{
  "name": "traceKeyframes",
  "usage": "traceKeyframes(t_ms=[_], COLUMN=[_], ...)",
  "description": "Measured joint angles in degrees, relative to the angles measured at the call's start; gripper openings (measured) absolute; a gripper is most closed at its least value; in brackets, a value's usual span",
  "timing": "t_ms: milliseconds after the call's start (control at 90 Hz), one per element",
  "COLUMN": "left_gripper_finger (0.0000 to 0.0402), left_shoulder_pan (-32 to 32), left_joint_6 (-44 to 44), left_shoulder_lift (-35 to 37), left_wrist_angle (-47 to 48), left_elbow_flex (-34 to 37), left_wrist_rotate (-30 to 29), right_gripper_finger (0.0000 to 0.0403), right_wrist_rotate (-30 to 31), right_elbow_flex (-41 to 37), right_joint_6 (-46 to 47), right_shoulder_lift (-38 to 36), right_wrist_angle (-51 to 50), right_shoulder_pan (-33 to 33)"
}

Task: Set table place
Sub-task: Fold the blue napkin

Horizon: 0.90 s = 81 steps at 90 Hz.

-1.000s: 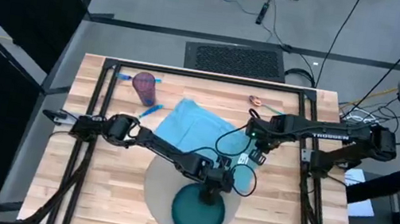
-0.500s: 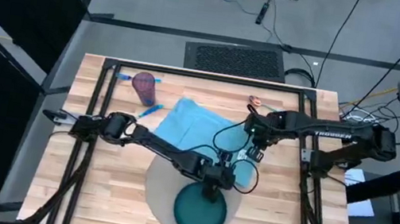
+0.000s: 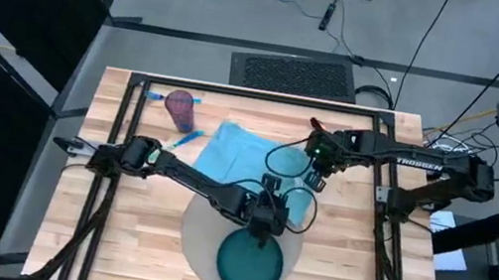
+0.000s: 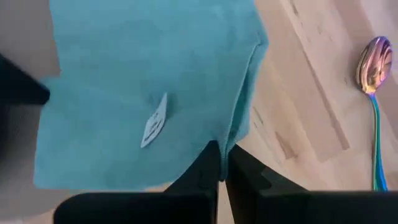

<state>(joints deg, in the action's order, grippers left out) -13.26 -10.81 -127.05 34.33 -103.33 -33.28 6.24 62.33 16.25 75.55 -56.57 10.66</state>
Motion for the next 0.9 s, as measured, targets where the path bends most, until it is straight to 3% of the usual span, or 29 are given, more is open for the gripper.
traceKeyframes(t_ms=[311,544,900], left_gripper_finger=[0.0000,0.0000,0.0000], left_shoulder_pan=[0.0,0.0,-1.6], left_joint_6=[8.1,18.7,33.2], left_shoulder_lift=[2.8,3.8,7.7], left_wrist_angle=[13.9,28.9,40.6], left_elbow_flex=[0.0,0.0,5.4], left_wrist_rotate=[-6.7,-11.3,-11.5], right_gripper_finger=[0.0000,0.0000,0.0000], right_wrist_rotate=[-0.9,-5.2,-10.7], right_elbow_flex=[0.0,0.0,0.0], right_joint_6=[-4.4,-9.6,-15.1], right_shoulder_lift=[0.0,1.5,7.2], right_wrist_angle=[9.4,17.7,27.3], right_shoulder_pan=[3.2,5.9,9.3])
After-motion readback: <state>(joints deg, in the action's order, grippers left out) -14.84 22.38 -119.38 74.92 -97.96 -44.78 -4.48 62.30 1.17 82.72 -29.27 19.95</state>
